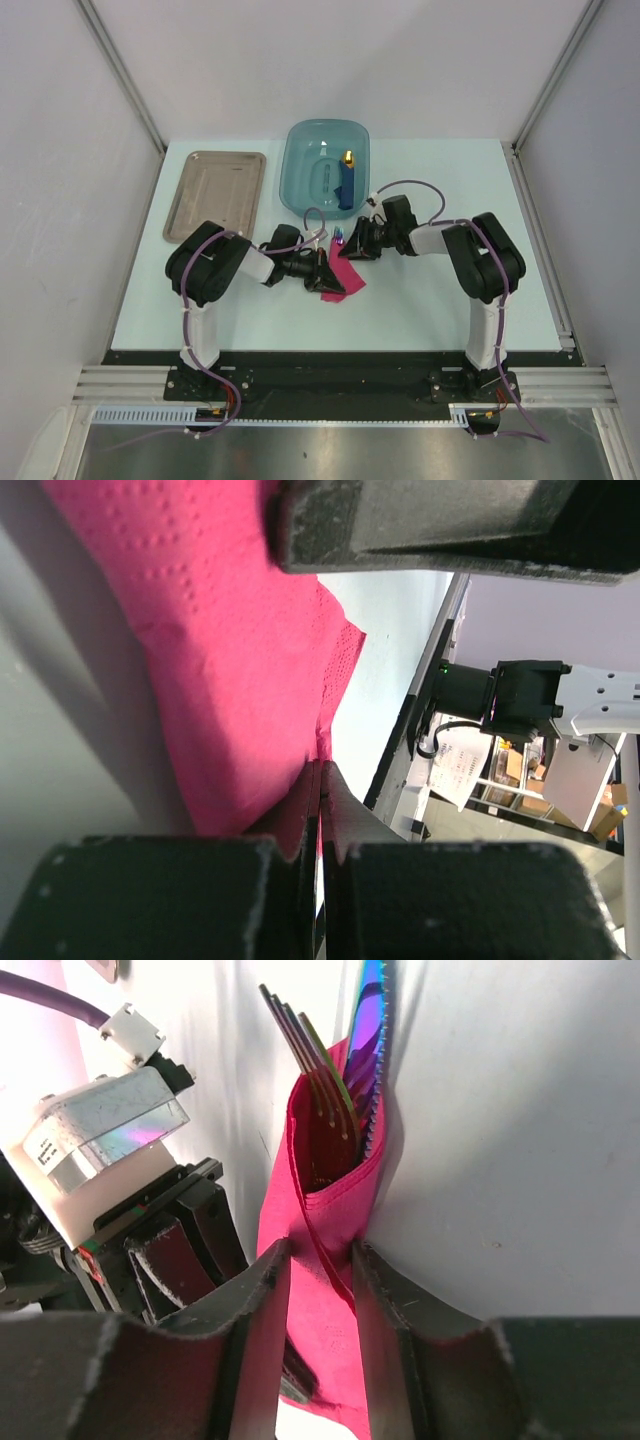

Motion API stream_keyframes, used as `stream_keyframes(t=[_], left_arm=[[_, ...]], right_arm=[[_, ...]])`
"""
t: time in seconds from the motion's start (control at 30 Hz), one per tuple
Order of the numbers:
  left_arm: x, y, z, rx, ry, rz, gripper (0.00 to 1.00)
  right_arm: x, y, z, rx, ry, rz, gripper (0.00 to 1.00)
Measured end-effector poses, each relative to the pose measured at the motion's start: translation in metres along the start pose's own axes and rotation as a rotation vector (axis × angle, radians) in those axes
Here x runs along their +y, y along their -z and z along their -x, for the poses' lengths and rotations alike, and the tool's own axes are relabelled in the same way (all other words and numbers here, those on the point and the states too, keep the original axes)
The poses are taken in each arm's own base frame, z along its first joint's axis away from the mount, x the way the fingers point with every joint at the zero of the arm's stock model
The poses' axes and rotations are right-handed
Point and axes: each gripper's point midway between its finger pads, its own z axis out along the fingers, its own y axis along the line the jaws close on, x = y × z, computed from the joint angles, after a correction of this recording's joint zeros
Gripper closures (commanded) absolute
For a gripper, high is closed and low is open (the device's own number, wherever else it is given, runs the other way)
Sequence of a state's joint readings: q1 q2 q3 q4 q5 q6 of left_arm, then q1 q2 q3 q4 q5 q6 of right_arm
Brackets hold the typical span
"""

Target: Place the utensils on the paper napkin and roll it up

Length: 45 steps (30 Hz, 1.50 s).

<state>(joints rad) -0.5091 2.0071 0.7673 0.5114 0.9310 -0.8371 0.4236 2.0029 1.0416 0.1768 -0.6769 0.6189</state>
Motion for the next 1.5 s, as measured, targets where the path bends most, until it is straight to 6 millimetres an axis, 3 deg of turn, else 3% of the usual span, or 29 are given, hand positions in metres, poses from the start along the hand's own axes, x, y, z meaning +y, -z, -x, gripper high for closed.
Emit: stream_keyframes(t=[0.13, 0.17, 0.4, 0.53, 0.57, 0.7, 0.73, 0.93, 1.1, 1.13, 1.5], left_arm=[[0.0, 0.0, 0.001, -0.001, -0.001, 0.001, 1.0], [0.0, 0.0, 0.001, -0.001, -0.001, 0.001, 1.0], [0.0, 0.0, 0.002, -0.005, -0.003, 0.002, 0.98], [-0.002, 0.002, 0.006, -0.031, -0.019, 0.023, 0.8], [-0.003, 0.003, 0.009, -0.041, -0.031, 0.029, 0.7], [-0.017, 0.014, 0.026, -0.111, -0.095, 0.053, 0.48], [-0.025, 0.02, 0.034, -0.138, -0.124, 0.052, 0.4], [-0.078, 0.064, 0.079, -0.298, -0.311, 0.057, 0.2], [-0.108, 0.104, 0.099, -0.413, -0.456, 0.098, 0.09], [-0.112, 0.111, 0.102, -0.433, -0.48, 0.113, 0.01], [-0.129, 0.174, 0.122, -0.618, -0.628, 0.293, 0.0]], right_arm=[[-0.002, -0.003, 0.001, -0.018, -0.007, -0.004, 0.85], [-0.003, -0.004, 0.0, -0.019, -0.015, -0.005, 0.99], [-0.005, -0.005, -0.001, -0.015, -0.069, 0.03, 1.0], [-0.004, -0.003, 0.0, -0.009, -0.091, 0.042, 1.0], [-0.004, -0.002, 0.0, -0.006, -0.097, 0.045, 1.0], [0.0, 0.001, 0.001, 0.001, -0.108, 0.051, 1.0], [0.002, 0.003, 0.001, 0.001, -0.108, 0.052, 1.0], [0.022, 0.016, 0.008, -0.003, -0.075, 0.085, 1.0], [0.032, 0.024, 0.008, 0.006, -0.045, 0.117, 1.0], [0.034, 0.025, 0.009, 0.007, -0.041, 0.124, 1.0], [0.08, 0.05, 0.018, -0.013, 0.083, 0.211, 1.0]])
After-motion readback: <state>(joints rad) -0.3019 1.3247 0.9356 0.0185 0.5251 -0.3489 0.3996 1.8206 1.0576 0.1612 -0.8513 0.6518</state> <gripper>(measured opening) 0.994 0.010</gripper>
